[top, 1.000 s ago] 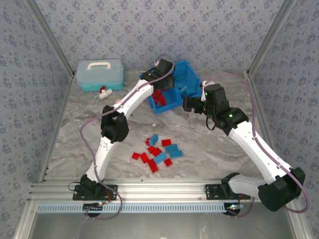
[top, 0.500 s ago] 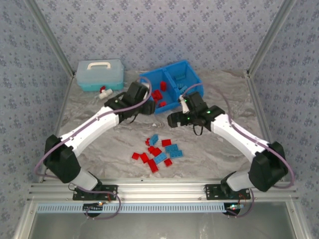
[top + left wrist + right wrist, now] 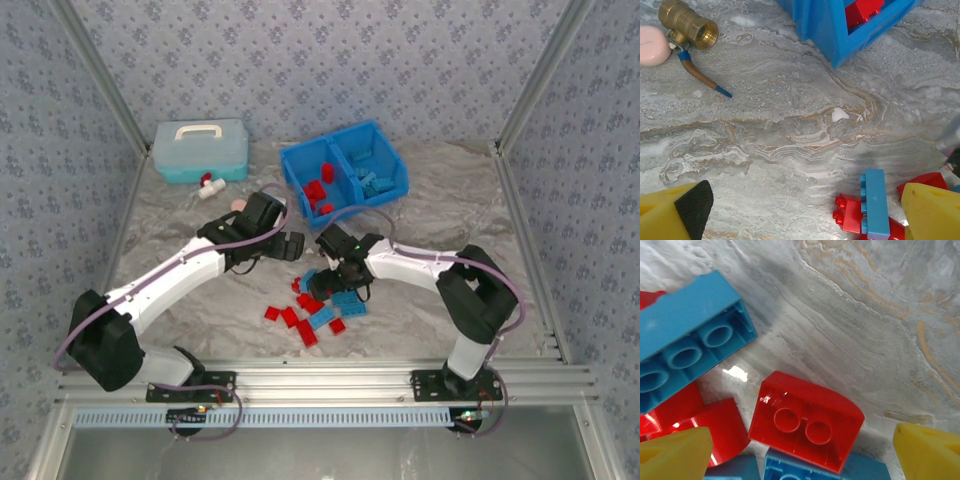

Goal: Sort the legos into containers by color

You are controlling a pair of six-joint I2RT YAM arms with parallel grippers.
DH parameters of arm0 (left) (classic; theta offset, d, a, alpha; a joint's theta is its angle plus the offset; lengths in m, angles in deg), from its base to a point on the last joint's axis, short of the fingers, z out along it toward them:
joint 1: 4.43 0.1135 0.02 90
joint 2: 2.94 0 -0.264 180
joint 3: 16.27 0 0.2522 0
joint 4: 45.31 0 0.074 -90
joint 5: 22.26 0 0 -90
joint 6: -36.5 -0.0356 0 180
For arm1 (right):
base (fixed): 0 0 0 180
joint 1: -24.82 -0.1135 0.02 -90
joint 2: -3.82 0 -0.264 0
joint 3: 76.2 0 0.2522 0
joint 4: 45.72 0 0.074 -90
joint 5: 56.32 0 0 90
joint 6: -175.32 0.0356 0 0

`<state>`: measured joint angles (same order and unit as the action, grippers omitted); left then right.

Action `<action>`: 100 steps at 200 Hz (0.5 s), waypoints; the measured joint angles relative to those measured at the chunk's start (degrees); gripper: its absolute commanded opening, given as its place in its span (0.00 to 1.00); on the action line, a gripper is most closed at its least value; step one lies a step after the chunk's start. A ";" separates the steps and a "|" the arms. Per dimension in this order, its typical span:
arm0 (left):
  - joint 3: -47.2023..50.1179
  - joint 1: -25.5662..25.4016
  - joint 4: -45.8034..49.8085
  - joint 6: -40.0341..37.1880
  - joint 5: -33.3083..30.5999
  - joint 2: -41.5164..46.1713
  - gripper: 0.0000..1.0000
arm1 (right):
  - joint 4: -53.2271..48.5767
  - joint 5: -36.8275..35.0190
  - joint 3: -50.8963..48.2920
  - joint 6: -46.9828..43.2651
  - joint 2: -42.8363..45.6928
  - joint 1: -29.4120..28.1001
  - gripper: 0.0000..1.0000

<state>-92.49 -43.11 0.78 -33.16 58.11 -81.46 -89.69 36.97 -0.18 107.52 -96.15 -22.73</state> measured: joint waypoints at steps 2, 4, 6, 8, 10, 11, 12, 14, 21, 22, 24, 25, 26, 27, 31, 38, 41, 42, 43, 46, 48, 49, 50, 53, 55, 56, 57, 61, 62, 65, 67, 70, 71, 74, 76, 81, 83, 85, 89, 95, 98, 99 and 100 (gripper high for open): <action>0.00 0.02 0.00 0.00 0.00 0.00 0.99 | -0.02 -0.11 0.04 0.20 -0.22 -0.09 0.86; 0.00 0.04 -0.02 0.00 -0.02 0.00 0.99 | -0.02 -0.24 0.09 0.07 -0.37 -0.13 0.85; 0.00 0.04 -0.02 0.00 -0.02 0.00 0.99 | -0.02 -0.48 0.17 0.09 -0.61 -0.24 0.83; 0.00 0.04 -0.04 0.00 -0.02 0.00 0.99 | -0.04 -0.63 0.24 0.48 -0.81 -0.33 0.82; 0.00 0.04 -0.07 0.00 -0.02 0.00 0.99 | -0.04 -0.76 0.33 0.44 -1.03 -0.39 0.81; 0.00 0.04 -0.04 0.00 -0.02 0.00 0.99 | -0.04 -0.85 0.39 0.24 -1.25 -0.46 0.80; 0.00 0.04 -0.04 0.00 -0.02 0.00 0.99 | -0.04 -0.96 0.44 0.33 -1.33 -0.50 0.79; 0.00 0.04 -0.04 0.00 -0.02 0.00 0.99 | -0.04 -1.11 0.59 0.79 -1.53 -0.59 0.77; 0.00 0.04 -0.04 0.02 -0.02 0.00 0.99 | 0.00 -1.51 1.01 1.01 -2.38 -0.90 0.72; 0.00 0.04 -0.04 0.02 -0.02 0.00 0.99 | 0.00 -1.66 1.07 0.96 -2.58 -0.96 0.71; 0.00 0.04 -0.07 0.02 -0.02 0.00 0.99 | 0.07 -1.77 1.20 0.61 -2.89 -1.07 0.70; 0.00 0.04 -0.07 0.02 -0.04 0.00 0.99 | 0.09 -1.90 1.25 0.72 -2.97 -1.14 0.69; 0.00 0.04 -0.07 0.02 -0.02 0.00 0.99 | 0.11 -1.90 1.29 0.90 -3.06 -1.16 0.69; 0.00 0.04 -0.09 0.02 -0.02 0.00 0.99 | 0.11 -1.92 1.31 1.11 -3.15 -1.20 0.68; 0.00 0.04 -0.17 0.04 -0.02 0.00 0.99 | 0.11 -2.64 1.53 0.83 -3.56 -1.42 0.65; 0.02 0.04 -0.31 0.04 -0.02 0.02 0.99 | -0.22 -3.54 1.79 1.01 -3.85 -1.70 0.60; 0.04 0.04 -0.42 0.04 -0.02 0.00 0.99 | -0.26 -3.80 1.88 1.51 -3.87 -1.73 0.59; 0.07 0.04 -0.46 0.07 -0.02 0.02 0.99 | -0.26 -3.82 1.88 1.49 -3.87 -1.75 0.58; 0.07 0.04 -0.46 0.07 -0.02 0.02 0.99 | -0.24 -3.85 1.90 1.27 -3.89 -1.75 0.58; 0.07 0.04 -0.50 0.07 -0.02 0.02 0.99 | -0.15 -3.96 1.97 1.42 -3.98 -1.81 0.57; 0.07 0.04 -0.55 0.07 -0.02 0.02 0.99 | -0.11 -4.02 2.03 1.64 -4.02 -1.84 0.56; 0.07 0.04 -0.57 0.07 -0.02 0.02 0.99 | -0.11 -4.02 2.10 1.51 -4.09 -1.86 0.55; 0.09 0.04 -0.61 0.07 -0.04 0.04 0.99 | -0.11 -4.02 2.12 1.46 -4.11 -1.86 0.55; 0.15 0.04 -0.74 0.07 -0.02 0.07 0.99 | -0.09 -4.15 2.25 1.70 -4.26 -1.90 0.54; 0.20 0.04 -0.87 0.07 -0.02 0.11 0.99 | -0.09 -4.17 2.34 1.84 -4.31 -1.92 0.53; 0.22 0.04 -0.90 0.07 -0.02 0.11 0.99 | -0.04 -4.17 2.38 1.79 -4.33 -1.97 0.52; 0.28 0.04 -0.94 0.09 -0.02 0.13 0.99 | -0.04 -4.20 2.43 1.77 -4.35 -1.97 0.52; 0.37 0.04 -1.05 0.09 -0.07 0.24 0.99 | 0.09 -4.26 2.58 2.10 -4.48 -2.01 0.49; 0.39 0.04 -1.09 0.09 -0.04 0.24 0.99 | 0.11 -4.28 2.62 2.10 -4.50 -2.03 0.49; 0.50 0.04 -1.11 0.09 -0.04 0.33 0.99 | 0.20 -4.39 2.75 1.92 -4.55 -2.10 0.47; 0.59 0.04 -1.14 0.09 -0.07 0.39 0.99 | 0.24 -4.46 2.82 2.32 -4.61 -2.12 0.46; 0.70 0.04 -1.18 0.09 -0.07 0.48 0.99 | 0.28 -4.55 2.93 2.32 -4.66 -2.16 0.44; 0.74 0.04 -1.16 0.09 -0.07 0.55 0.99 | 0.31 -4.61 2.95 2.21 -4.66 -2.19 0.44; 0.83 0.04 -1.16 0.09 -0.07 0.63 0.99 | 0.42 -4.81 2.99 2.58 -4.66 -2.25 0.43; 0.90 0.04 -1.11 0.11 -0.07 0.68 0.99 | 0.46 -4.87 3.02 2.62 -4.66 -2.27 0.42; 1.07 0.04 -1.18 0.11 -0.11 0.90 0.99 | 0.44 -5.14 3.10 2.93 -4.66 -2.29 0.41; 1.14 0.04 -1.18 0.11 -0.11 0.98 0.99 | 0.42 -5.25 3.15 2.82 -4.63 -2.32 0.41; 1.18 0.04 -1.16 0.11 -0.11 1.11 0.99 | 0.42 -5.44 3.15 2.89 -4.61 -2.36 0.41; 1.29 0.04 -1.20 0.11 -0.11 1.27 0.99 | 0.44 -5.64 3.15 3.06 -4.59 -2.36 0.41; 1.51 0.04 -1.36 0.11 -0.11 1.66 0.99 | 0.39 -6.01 3.15 3.13 -4.42 -2.36 0.41; 1.62 0.04 -1.42 0.09 -0.11 1.90 0.99 | 0.33 -6.19 3.15 3.26 -4.24 -2.36 0.41; 1.66 0.04 -1.42 0.11 -0.11 1.99 0.99 | 0.31 -6.32 3.15 3.34 -4.15 -2.36 0.41; 1.68 0.04 -1.46 0.11 -0.11 2.03 0.99 | 0.31 -6.40 3.15 3.34 -4.11 -2.36 0.41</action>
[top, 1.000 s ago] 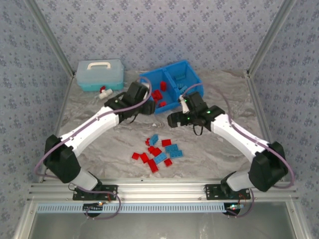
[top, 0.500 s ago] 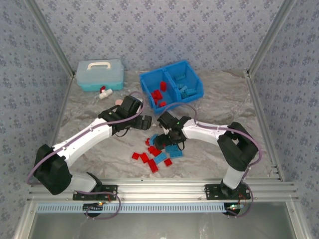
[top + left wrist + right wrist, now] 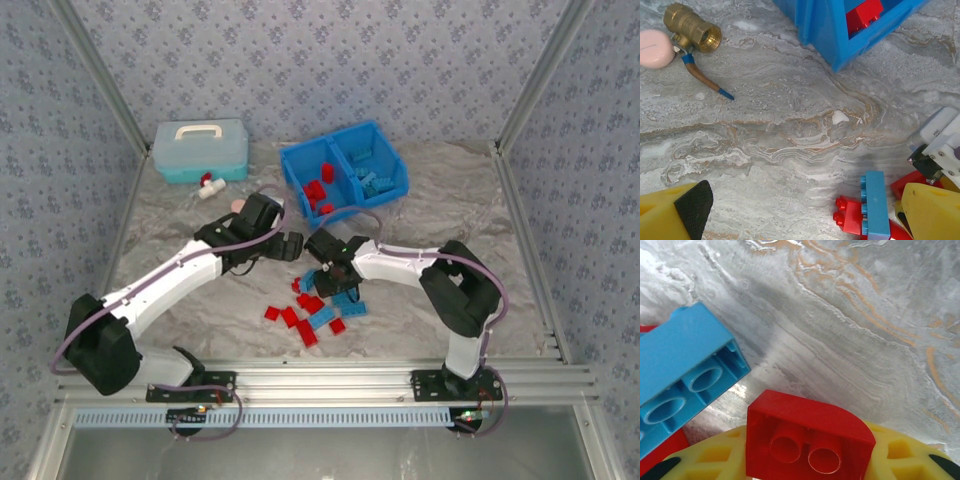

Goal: Sort the legos into containers by color

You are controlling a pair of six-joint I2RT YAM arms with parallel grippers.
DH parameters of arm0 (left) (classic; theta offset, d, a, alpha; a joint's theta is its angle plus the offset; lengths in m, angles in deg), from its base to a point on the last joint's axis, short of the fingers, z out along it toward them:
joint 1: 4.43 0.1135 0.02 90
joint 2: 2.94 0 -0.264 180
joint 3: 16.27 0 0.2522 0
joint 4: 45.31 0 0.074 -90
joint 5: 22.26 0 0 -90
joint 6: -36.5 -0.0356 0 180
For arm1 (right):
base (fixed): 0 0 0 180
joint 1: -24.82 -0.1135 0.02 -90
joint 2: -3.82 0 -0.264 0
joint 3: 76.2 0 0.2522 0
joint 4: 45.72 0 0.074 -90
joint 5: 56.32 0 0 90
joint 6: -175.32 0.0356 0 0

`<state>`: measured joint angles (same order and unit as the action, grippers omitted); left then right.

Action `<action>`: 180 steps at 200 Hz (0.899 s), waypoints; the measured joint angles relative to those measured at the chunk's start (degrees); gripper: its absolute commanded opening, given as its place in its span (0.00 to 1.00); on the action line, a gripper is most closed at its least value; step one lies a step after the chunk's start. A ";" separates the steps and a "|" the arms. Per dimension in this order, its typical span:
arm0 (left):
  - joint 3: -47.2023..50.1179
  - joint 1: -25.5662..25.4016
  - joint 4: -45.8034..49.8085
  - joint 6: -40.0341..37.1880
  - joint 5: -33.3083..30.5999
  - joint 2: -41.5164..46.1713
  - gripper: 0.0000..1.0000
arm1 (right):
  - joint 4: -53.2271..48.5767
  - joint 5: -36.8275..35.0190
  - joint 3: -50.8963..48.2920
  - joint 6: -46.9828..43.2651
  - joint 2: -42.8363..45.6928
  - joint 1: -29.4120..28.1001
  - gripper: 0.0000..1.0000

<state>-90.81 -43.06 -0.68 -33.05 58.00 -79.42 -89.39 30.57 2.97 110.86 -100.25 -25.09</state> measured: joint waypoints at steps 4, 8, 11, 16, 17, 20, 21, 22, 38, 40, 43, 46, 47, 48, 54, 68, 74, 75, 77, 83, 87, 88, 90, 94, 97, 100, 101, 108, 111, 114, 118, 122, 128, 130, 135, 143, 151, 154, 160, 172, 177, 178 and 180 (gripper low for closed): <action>0.15 0.00 -0.07 -0.02 0.00 0.31 0.99 | -0.17 -0.22 0.00 0.02 0.37 0.02 0.41; 0.31 0.00 -0.15 0.00 0.02 0.66 0.99 | -0.22 -0.59 0.00 0.07 0.85 0.11 0.41; 0.39 0.00 -0.20 0.00 0.02 0.90 0.99 | -0.35 -0.74 0.00 0.15 1.40 0.17 0.41; 0.59 0.00 -0.35 0.00 0.02 1.33 0.99 | -0.46 -1.14 0.00 0.22 2.43 0.31 0.42; 0.63 0.00 -0.39 -0.02 0.04 1.42 0.99 | -0.46 -1.29 0.00 0.20 2.75 0.37 0.42; 0.79 0.00 -0.57 -0.02 0.04 1.77 0.99 | -0.42 -1.66 0.00 0.20 3.58 0.52 0.42; 0.83 0.00 -0.63 -0.02 0.04 1.84 0.99 | -0.42 -1.70 0.00 0.20 3.76 0.55 0.42; 0.87 0.00 -0.68 -0.02 0.04 1.90 0.99 | -0.46 -1.79 0.00 0.20 4.15 0.59 0.42; 1.77 0.00 -1.33 -0.02 0.09 3.80 0.99 | 0.15 -3.50 0.44 -0.44 9.14 1.99 0.43; 1.92 0.00 -1.42 -0.02 0.09 4.07 0.99 | 0.15 -3.65 0.63 -0.66 9.70 2.27 0.43; 2.16 0.00 -1.53 -0.04 0.09 4.50 0.99 | 0.22 -3.87 1.05 -0.74 10.38 2.62 0.43; 2.34 0.00 -1.62 -0.02 0.09 4.87 0.99 | 0.44 -4.15 1.73 -1.29 11.02 3.26 0.43; 2.38 0.00 -1.64 -0.02 0.09 4.94 0.99 | 0.50 -4.22 1.90 -1.40 11.13 3.39 0.43; 2.47 0.00 -1.73 -0.02 0.09 5.07 0.99 | 0.61 -4.26 2.23 -1.46 11.30 3.61 0.43; 2.93 0.00 -2.12 -0.02 0.09 5.79 0.99 | 1.05 -4.68 3.96 -2.29 11.56 4.68 0.43; 3.56 0.00 -2.86 0.00 0.09 6.95 0.99 | 3.08 -5.57 9.66 -4.24 10.08 7.69 0.43; 3.76 0.00 -3.13 0.00 0.09 7.28 0.99 | 3.72 -5.88 12.55 -5.14 8.52 8.87 0.43; 3.78 0.00 -3.23 0.00 0.09 7.37 0.99 | 3.80 -5.92 12.94 -5.18 8.33 9.01 0.43; 3.85 0.00 -3.32 0.00 0.09 7.43 0.99 | 4.13 -6.16 14.10 -5.49 7.63 9.40 0.43; 3.96 0.00 -3.58 0.13 0.07 7.67 0.99 | 4.94 -6.40 17.14 -6.21 5.60 10.40 0.43; 4.00 0.00 -3.65 0.15 0.07 7.78 0.99 | 5.29 -6.40 19.52 -6.80 3.78 11.13 0.43; 4.00 0.00 -3.67 0.17 0.07 7.80 0.99 | 5.33 -6.45 19.93 -6.84 3.50 11.26 0.43; 4.00 0.00 -3.69 0.17 0.07 7.82 0.99 | 5.62 -6.67 21.14 -7.08 2.58 11.58 0.43; 4.02 0.00 -3.72 0.28 0.07 7.93 0.99 | 5.73 -6.60 23.23 -7.45 0.85 12.15 0.43; 4.07 0.00 -3.78 0.42 0.04 7.96 0.99 | 6.14 -6.75 25.09 -7.78 -0.70 12.61 0.43; 4.09 0.00 -3.80 0.44 0.02 8.11 0.99 | 6.25 -6.75 26.62 -8.09 -2.12 12.96 0.43; 4.13 0.00 -3.80 0.55 0.07 8.15 0.99 | 6.27 -6.80 26.99 -8.13 -2.43 13.07 0.43; 4.39 0.00 -3.96 0.68 0.02 8.46 0.99 | 6.23 -7.06 30.80 -8.63 -5.84 13.86 0.43; 4.59 0.00 -3.98 0.83 0.00 8.61 0.99 | 6.25 -7.17 32.20 -8.83 -7.15 14.12 0.43; 4.79 0.00 -4.02 0.92 0.00 8.83 0.99 | 6.01 -7.21 34.07 -9.03 -8.92 14.45 0.43; 5.11 0.00 -4.04 1.11 -0.04 9.16 0.99 | 5.86 -7.23 35.89 -9.22 -10.67 14.75 0.43; 5.44 0.00 -4.04 1.27 -0.07 9.44 0.99 | 5.49 -7.37 38.05 -9.55 -12.63 15.10 0.43; 5.95 0.00 -4.09 1.62 -0.07 9.92 0.99 | 5.03 -7.50 40.72 -9.88 -15.32 15.50 0.44; 6.14 0.00 -4.09 1.70 -0.09 10.10 0.99 | 4.90 -7.56 41.55 -9.99 -16.17 15.63 0.44; 6.60 0.00 -4.11 1.95 -0.09 10.49 0.99 | 4.24 -7.65 43.60 -10.21 -18.23 15.93 0.45; 7.23 0.00 -4.09 2.23 -0.09 10.99 0.99 | 3.04 -7.69 46.56 -10.45 -20.92 16.31 0.47; 7.67 0.00 -4.04 2.58 -0.11 11.41 0.99 | 1.64 -7.69 49.51 -10.58 -23.67 16.68 0.50; 7.74 0.00 -4.02 2.62 -0.09 11.47 0.99 | 1.18 -7.69 50.29 -10.67 -24.37 16.76 0.51; 7.76 0.00 -4.00 2.75 -0.09 11.56 0.99 | 0.44 -7.67 51.65 -10.78 -25.59 16.94 0.55; 7.76 0.00 -4.11 2.95 -0.09 11.63 0.99 | -1.36 -7.76 53.07 -10.80 -26.60 17.14 0.63; 7.76 0.00 -4.09 2.97 -0.09 11.63 0.99 | -1.97 -7.78 53.22 -11.15 -26.60 17.16 0.66; 7.76 0.00 -4.09 2.97 -0.09 11.63 0.99 | -2.16 -7.82 53.27 -10.91 -26.60 17.16 0.66; 7.76 0.00 -4.09 2.99 -0.09 11.63 0.99 | -2.38 -7.87 53.33 -10.95 -26.60 17.16 0.67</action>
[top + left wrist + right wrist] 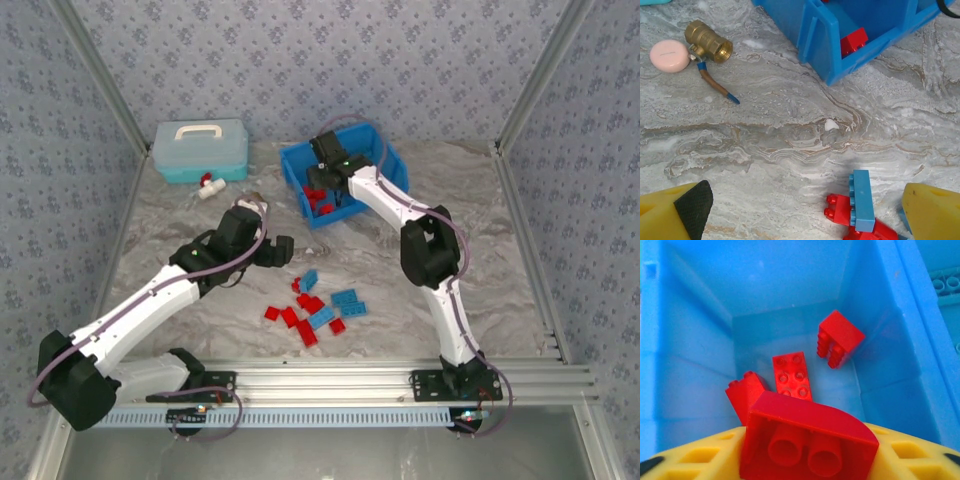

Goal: Sort the legos into containers by color

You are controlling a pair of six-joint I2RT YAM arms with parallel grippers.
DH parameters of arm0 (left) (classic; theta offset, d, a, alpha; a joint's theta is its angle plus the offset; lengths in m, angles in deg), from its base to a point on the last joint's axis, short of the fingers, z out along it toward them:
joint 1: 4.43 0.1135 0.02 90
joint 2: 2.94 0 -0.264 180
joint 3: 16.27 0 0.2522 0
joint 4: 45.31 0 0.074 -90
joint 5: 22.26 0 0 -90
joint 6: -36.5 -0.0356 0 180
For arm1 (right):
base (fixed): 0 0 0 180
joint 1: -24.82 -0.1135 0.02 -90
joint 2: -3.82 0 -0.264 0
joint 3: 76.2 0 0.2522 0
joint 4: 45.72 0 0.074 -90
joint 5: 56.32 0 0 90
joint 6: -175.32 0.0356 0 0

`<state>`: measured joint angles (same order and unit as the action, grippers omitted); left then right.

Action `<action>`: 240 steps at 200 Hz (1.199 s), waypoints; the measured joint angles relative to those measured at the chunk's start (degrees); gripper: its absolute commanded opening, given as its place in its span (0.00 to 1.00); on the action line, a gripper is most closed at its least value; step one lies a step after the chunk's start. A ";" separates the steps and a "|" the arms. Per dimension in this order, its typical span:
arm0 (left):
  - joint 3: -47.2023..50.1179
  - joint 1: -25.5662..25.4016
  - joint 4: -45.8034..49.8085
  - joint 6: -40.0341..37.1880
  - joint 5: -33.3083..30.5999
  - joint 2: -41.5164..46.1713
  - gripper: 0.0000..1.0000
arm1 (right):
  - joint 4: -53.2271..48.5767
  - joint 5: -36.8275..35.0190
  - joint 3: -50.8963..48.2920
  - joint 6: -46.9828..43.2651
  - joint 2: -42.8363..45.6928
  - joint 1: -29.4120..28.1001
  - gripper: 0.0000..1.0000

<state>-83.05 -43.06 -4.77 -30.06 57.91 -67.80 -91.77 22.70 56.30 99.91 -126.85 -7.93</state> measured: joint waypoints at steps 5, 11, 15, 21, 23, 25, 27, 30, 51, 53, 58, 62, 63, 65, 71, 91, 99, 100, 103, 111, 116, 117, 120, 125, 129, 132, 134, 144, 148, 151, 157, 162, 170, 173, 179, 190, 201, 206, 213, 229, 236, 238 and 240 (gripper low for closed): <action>0.00 0.00 -0.02 -0.02 0.00 0.00 0.99 | -0.57 -0.04 0.33 0.00 0.02 0.00 0.68; 0.00 0.00 0.00 -0.02 0.02 0.00 0.99 | -0.87 -0.09 0.74 -0.22 0.04 0.00 0.70; 0.00 0.00 0.00 -0.02 0.02 0.00 0.99 | -0.94 -0.17 0.96 -0.28 0.07 0.00 0.71; 0.00 0.00 -0.02 -0.02 0.04 0.00 0.99 | -1.03 -0.22 1.18 -0.33 0.20 0.00 0.71; 0.00 0.00 -0.02 -0.02 0.04 0.00 0.99 | -1.07 -0.22 1.20 -0.42 0.24 0.00 0.71; 0.00 0.00 -0.02 -0.02 0.07 0.00 0.99 | -1.09 -0.22 1.22 -0.35 0.35 0.00 0.71; 0.00 0.00 0.00 -0.02 0.09 0.00 0.99 | -1.16 -0.24 1.20 -0.35 0.50 0.00 0.71; 0.00 0.00 0.00 -0.02 0.15 -0.02 0.99 | -1.42 -0.22 1.20 -0.48 0.63 0.00 0.71; -0.22 0.00 0.24 -0.04 0.46 -0.52 0.99 | -2.84 -0.22 1.09 -0.55 2.80 0.00 0.72; -0.33 -0.02 0.35 -0.07 0.50 -0.72 0.99 | -2.95 -0.20 1.03 -0.55 3.23 0.00 0.72; -0.76 -0.04 0.74 -0.07 0.72 -1.29 0.99 | -3.19 -0.20 0.87 -0.52 4.00 0.00 0.72; -1.27 -0.11 1.09 -0.09 0.92 -2.01 0.99 | -3.19 -0.20 0.44 -0.52 5.11 0.00 0.72; -1.38 -0.11 1.22 -0.09 0.94 -2.12 0.99 | -3.15 -0.17 0.33 -0.55 5.27 0.00 0.72; -1.77 -0.15 1.55 -0.11 1.09 -2.54 0.99 | -3.13 -0.11 0.00 -0.52 5.92 0.00 0.72; -2.86 -0.39 2.34 -0.20 1.46 -3.80 0.99 | -2.84 0.02 -1.53 -0.52 7.98 0.00 0.73; -8.07 -2.75 5.38 -0.33 2.14 -9.46 0.97 | -0.87 0.74 -10.60 -0.57 18.75 0.00 0.80; -10.12 -4.20 6.45 -0.28 2.40 -11.63 0.95 | 0.02 0.92 -14.40 -0.50 23.19 0.00 0.84; -10.45 -4.48 6.62 -0.22 2.49 -12.07 0.95 | 0.15 0.87 -15.13 -0.31 24.17 0.00 0.84; -11.13 -5.05 6.97 -0.24 2.56 -12.79 0.94 | 0.61 0.98 -16.59 -0.37 25.86 0.00 0.86; -12.79 -6.54 7.96 -0.07 2.80 -14.73 0.93 | 1.53 1.20 -20.26 -0.37 30.34 0.02 0.89; -13.84 -7.43 8.83 0.07 2.93 -16.06 0.92 | 2.01 1.14 -22.34 -0.07 33.07 0.04 0.91; -13.99 -7.56 8.96 0.04 2.95 -16.24 0.92 | 2.10 1.20 -22.62 -0.15 33.40 0.04 0.91; -14.60 -8.00 9.46 0.07 2.99 -17.09 0.91 | 2.38 1.20 -24.04 0.11 35.12 0.07 0.92; -15.65 -8.74 10.34 0.15 3.02 -18.45 0.89 | 2.80 1.16 -25.81 0.09 37.31 0.07 0.93; -16.31 -9.20 10.80 0.24 3.04 -19.58 0.88 | 2.82 1.09 -26.95 0.46 38.71 0.09 0.94; -16.92 -9.60 11.32 0.17 3.10 -20.50 0.87 | 3.21 1.11 -28.13 0.39 39.93 0.15 0.95; -17.18 -9.75 11.52 0.24 3.13 -21.00 0.86 | 3.30 1.09 -28.59 0.52 40.46 0.17 0.96; -18.62 -10.36 12.70 0.33 3.21 -23.93 0.81 | 3.85 1.01 -31.89 1.03 43.45 0.24 0.97; -18.99 -10.49 13.00 0.68 3.21 -25.14 0.80 | 3.85 0.87 -32.92 1.29 44.28 0.26 0.98; -19.26 -10.51 13.33 0.39 3.26 -25.81 0.78 | 3.87 0.87 -33.99 1.40 45.03 0.28 0.98; -19.56 -10.51 13.79 0.50 3.26 -27.30 0.77 | 3.89 0.74 -35.56 1.68 45.92 0.31 0.98; -19.67 -10.51 14.03 0.70 3.32 -28.46 0.75 | 3.82 0.68 -36.89 1.97 46.53 0.39 0.99; -19.69 -10.49 14.58 0.55 3.65 -30.14 0.74 | 3.67 0.66 -38.75 2.34 47.08 0.44 0.99; -19.69 -10.49 14.80 0.46 3.67 -30.71 0.73 | 3.61 0.66 -39.30 2.45 47.17 0.46 0.99; -19.71 -10.45 15.37 0.57 4.02 -31.80 0.73 | 3.48 0.63 -40.37 2.60 47.23 0.55 0.99; -19.74 -10.47 15.96 0.59 4.57 -33.75 0.71 | 3.17 0.61 -41.99 2.97 47.23 0.55 0.99; -19.78 -10.51 16.28 0.63 4.96 -35.17 0.69 | 2.49 0.44 -43.10 3.06 47.23 0.63 0.99; -19.78 -10.51 16.37 0.63 5.14 -35.58 0.69 | 2.32 0.42 -43.43 3.17 47.23 0.66 0.99; -19.78 -10.51 16.37 0.66 5.33 -36.11 0.67 | 2.14 0.28 -43.76 3.19 47.23 0.68 0.99; -19.69 -10.49 16.04 1.09 5.62 -36.70 0.60 | 2.05 0.22 -43.98 3.21 47.23 0.83 0.99; -19.58 -10.51 15.85 1.44 5.62 -36.83 0.57 | 2.12 0.22 -43.98 3.19 47.23 0.92 1.00; -19.56 -10.51 15.74 1.22 5.68 -36.83 0.56 | 2.14 0.22 -43.98 3.21 47.25 0.92 1.00; -19.52 -10.49 15.65 1.38 5.77 -36.85 0.56 | 2.14 0.22 -43.98 3.21 47.25 0.92 0.99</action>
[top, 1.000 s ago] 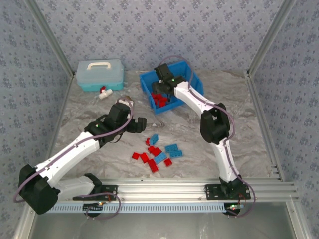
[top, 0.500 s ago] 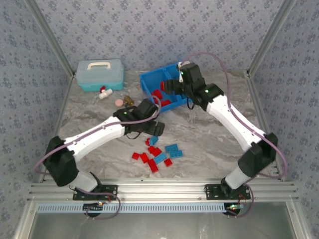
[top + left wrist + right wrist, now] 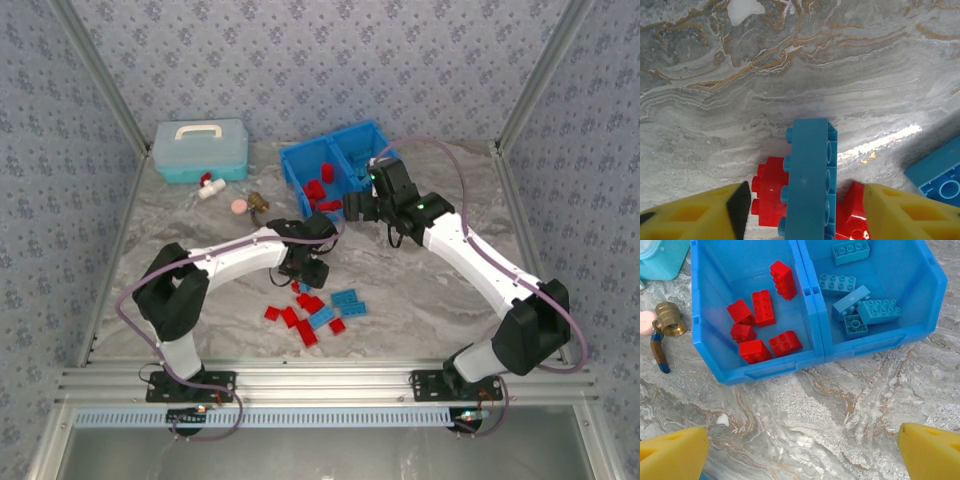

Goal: Sort the legos into containers by color

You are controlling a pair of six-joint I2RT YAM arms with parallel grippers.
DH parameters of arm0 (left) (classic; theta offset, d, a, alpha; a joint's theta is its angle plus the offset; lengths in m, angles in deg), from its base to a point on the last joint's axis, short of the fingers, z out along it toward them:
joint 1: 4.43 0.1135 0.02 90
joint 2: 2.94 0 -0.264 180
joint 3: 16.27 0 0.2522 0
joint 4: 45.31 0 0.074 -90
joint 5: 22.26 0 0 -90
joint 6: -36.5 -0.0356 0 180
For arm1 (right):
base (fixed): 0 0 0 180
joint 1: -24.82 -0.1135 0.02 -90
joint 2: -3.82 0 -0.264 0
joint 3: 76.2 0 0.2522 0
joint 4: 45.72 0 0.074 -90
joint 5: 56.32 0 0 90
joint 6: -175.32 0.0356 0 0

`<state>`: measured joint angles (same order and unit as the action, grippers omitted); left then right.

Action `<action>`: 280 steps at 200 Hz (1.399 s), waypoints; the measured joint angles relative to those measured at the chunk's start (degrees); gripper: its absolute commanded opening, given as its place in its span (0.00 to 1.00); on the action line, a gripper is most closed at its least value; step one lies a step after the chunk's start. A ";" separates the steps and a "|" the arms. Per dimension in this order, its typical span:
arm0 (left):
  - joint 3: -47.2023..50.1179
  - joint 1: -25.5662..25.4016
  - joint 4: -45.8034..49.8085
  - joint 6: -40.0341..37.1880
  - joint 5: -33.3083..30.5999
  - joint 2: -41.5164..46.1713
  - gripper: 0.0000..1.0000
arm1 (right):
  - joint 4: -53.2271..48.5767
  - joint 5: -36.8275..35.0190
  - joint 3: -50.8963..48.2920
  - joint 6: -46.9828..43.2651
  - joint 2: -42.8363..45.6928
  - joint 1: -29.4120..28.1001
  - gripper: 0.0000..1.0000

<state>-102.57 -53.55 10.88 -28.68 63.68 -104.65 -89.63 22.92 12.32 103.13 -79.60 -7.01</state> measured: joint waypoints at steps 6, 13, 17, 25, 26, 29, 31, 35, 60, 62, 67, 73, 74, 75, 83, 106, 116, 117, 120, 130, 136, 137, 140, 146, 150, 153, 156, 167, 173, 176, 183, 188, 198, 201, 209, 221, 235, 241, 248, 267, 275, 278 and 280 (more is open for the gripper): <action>0.17 0.00 -0.37 0.15 0.22 -0.04 0.53 | 0.00 0.00 0.00 -0.02 0.02 0.07 1.00; 0.44 -0.02 -0.70 0.37 0.28 -0.09 0.51 | 0.00 0.00 0.00 0.00 0.02 0.11 1.00; 0.59 -0.02 -0.83 0.59 0.37 -0.09 0.51 | 0.00 0.00 0.00 0.00 0.02 0.11 1.00; 0.92 -0.02 -0.98 0.70 0.44 -0.11 0.49 | 0.00 0.00 0.00 -0.02 0.02 0.13 1.00; 0.94 -0.02 -1.01 0.72 0.46 -0.09 0.49 | 0.00 0.00 0.00 -0.02 0.02 0.15 1.00; 1.09 -0.02 -1.09 0.87 0.44 -0.11 0.49 | 0.00 0.02 0.00 -0.02 0.02 0.20 1.00; 1.14 -0.02 -1.11 0.79 0.44 -0.11 0.49 | 0.00 0.00 0.00 -0.02 0.02 0.20 0.99; 1.29 -0.02 -1.09 0.85 0.44 -0.09 0.48 | 0.00 0.00 0.00 -0.02 0.02 0.22 1.00; 1.97 -0.04 -1.09 1.16 0.42 -0.11 0.46 | 0.00 0.02 0.00 0.00 0.02 0.26 0.99; 1.99 -0.07 -1.09 1.18 0.42 -0.11 0.46 | 0.00 0.02 0.00 -0.02 0.02 0.26 0.99; 2.10 -0.09 -1.11 1.22 0.39 -0.11 0.46 | 0.02 0.00 0.00 0.00 0.02 0.26 0.99; 2.14 -0.13 -1.09 1.22 0.39 -0.11 0.46 | 0.00 0.02 0.00 -0.02 0.02 0.26 0.99; 2.16 -0.15 -1.09 1.22 0.39 -0.11 0.46 | 0.02 0.02 0.00 0.00 0.02 0.26 0.99; 2.16 -0.15 -1.09 1.22 0.42 -0.11 0.46 | 0.02 0.02 0.00 0.00 0.02 0.26 1.00; 2.21 -0.26 -1.07 1.22 0.42 -0.24 0.45 | 0.02 0.02 0.00 0.00 0.02 0.26 1.00; 2.21 -0.79 -1.09 1.20 -0.11 -0.85 0.41 | 0.02 0.02 0.00 0.02 0.02 0.26 1.00; 2.21 -0.85 -1.09 1.36 -0.15 -0.85 0.38 | 0.04 0.02 0.00 0.22 0.02 0.26 1.00; 2.21 -0.90 -1.09 1.38 -0.22 -0.85 0.37 | 0.04 0.02 0.00 0.22 0.02 0.26 1.00; 2.21 -0.90 -1.09 1.27 -0.26 -0.85 0.37 | 0.04 0.02 0.00 0.28 0.02 0.26 1.00; 2.21 -0.90 -1.09 1.55 -0.24 -0.85 0.34 | 0.11 0.02 0.00 0.44 0.02 0.26 1.00; 2.21 -0.92 -1.11 1.60 -0.22 -0.85 0.33 | 0.13 0.02 0.00 0.46 0.02 0.26 1.00; 2.21 -0.92 -1.11 1.64 -0.22 -0.85 0.32 | 0.13 0.02 0.00 0.46 0.02 0.26 1.00; 2.21 -0.94 -1.11 1.60 -0.20 -0.85 0.32 | 0.13 0.02 0.00 0.48 0.02 0.26 1.00; 2.21 -0.94 -1.14 1.60 -0.20 -0.83 0.30 | 0.13 0.02 0.00 0.61 0.02 0.26 1.00; 2.21 -0.94 -1.14 1.79 -0.22 -0.83 0.29 | 0.15 0.02 0.00 0.63 0.02 0.26 1.00; 2.21 -0.94 -1.11 1.70 -0.20 -0.83 0.29 | 0.13 0.02 0.00 0.66 0.02 0.26 1.00; 2.19 -0.94 -1.11 1.86 -0.17 -0.79 0.28 | 0.13 0.04 0.00 0.66 0.02 0.26 1.00; 2.19 -0.94 -1.09 1.84 -0.04 -0.68 0.26 | 0.11 0.02 0.00 0.81 0.07 0.26 1.00; 2.12 -0.94 -1.09 1.81 0.09 -0.61 0.25 | 0.07 0.02 0.00 0.83 0.15 0.26 1.00; 2.03 -0.94 -1.07 1.86 0.17 -0.50 0.24 | 0.02 0.00 0.00 0.87 0.26 0.26 1.00; 1.77 -0.94 -1.11 1.79 0.42 -0.28 0.23 | -0.09 -0.04 0.00 0.96 0.59 0.26 1.00; 1.33 -0.94 -1.11 1.84 0.44 -0.07 0.22 | -0.11 -0.11 0.00 1.07 0.90 0.26 1.00; -0.09 -0.87 -1.33 1.79 0.46 0.28 0.21 | -0.09 -0.63 -0.07 1.53 2.01 0.26 1.00; -0.81 -0.87 -1.62 1.79 0.46 0.37 0.20 | -0.07 -0.68 -0.11 1.64 2.43 0.26 1.00; -3.15 -0.61 -2.34 1.60 0.42 0.42 0.19 | 0.07 -1.09 -0.55 2.21 3.89 0.39 1.00; -7.54 -0.17 -3.56 1.14 0.42 0.24 0.19 | 0.22 -1.62 -1.49 2.93 6.54 0.66 1.00; -15.26 0.83 -5.11 0.04 0.15 -1.27 0.18 | 0.22 -2.40 -2.51 3.87 9.51 1.11 1.00; -19.28 1.42 -6.47 -0.48 -0.09 -2.62 0.18 | 0.24 -2.75 -2.80 4.22 10.60 1.29 1.00; -23.69 2.03 -7.69 -1.11 -0.46 -4.39 0.18 | 0.33 -3.15 -3.23 4.57 11.80 1.51 1.00; -36.26 3.89 -10.95 -2.69 -1.95 -11.28 0.17 | 0.35 -3.72 -4.31 5.42 14.16 2.08 1.00; -42.05 4.68 -11.89 -3.06 -2.75 -15.06 0.17 | 0.26 -3.87 -4.72 5.68 14.88 2.27 1.00; -44.09 4.96 -12.09 -3.21 -3.08 -16.61 0.17 | 0.15 -3.96 -4.87 5.81 15.19 2.36 1.00; -45.64 5.16 -12.13 -3.28 -3.23 -17.57 0.17 | 0.09 -3.98 -4.98 5.81 15.30 2.40 1.00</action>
<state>-148.20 -48.40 -1.25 -31.96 60.45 -122.22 -89.54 18.94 7.34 108.94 -64.30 -4.61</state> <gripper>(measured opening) 0.251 0.999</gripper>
